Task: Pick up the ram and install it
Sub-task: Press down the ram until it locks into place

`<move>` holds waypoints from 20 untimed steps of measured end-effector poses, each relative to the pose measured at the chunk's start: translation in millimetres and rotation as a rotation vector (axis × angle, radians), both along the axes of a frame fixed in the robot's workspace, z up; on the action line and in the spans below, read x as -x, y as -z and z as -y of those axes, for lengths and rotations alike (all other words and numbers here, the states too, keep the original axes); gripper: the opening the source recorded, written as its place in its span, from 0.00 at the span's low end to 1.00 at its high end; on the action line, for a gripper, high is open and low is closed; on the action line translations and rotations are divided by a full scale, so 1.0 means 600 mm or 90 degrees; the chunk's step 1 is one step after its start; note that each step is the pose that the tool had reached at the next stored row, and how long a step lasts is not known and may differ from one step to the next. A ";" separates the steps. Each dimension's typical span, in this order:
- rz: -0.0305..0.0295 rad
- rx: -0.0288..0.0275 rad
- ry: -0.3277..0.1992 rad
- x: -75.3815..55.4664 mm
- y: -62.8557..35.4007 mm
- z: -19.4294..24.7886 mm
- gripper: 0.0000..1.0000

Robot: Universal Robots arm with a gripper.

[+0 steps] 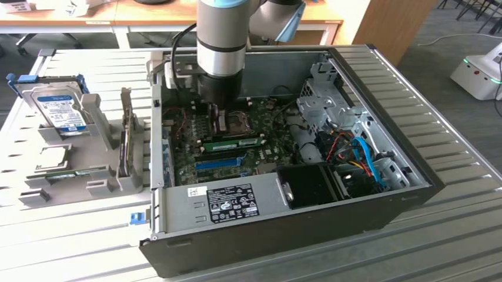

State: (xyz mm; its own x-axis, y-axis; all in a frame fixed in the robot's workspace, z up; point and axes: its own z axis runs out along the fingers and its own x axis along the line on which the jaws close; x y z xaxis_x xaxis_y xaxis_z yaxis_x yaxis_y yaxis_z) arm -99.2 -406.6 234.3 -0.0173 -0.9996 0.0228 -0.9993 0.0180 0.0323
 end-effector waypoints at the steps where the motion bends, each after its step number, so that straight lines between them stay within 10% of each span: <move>1: 0.0000 0.0000 0.000 0.000 -0.003 0.0000 0.11; 20: 0.0000 0.0001 0.000 0.000 -0.064 0.0000 0.11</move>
State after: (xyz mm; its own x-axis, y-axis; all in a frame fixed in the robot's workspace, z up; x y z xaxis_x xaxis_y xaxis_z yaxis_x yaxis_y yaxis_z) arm -99.2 -406.7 272.9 -0.0172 -0.9996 0.0229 -0.9993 0.0180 0.0324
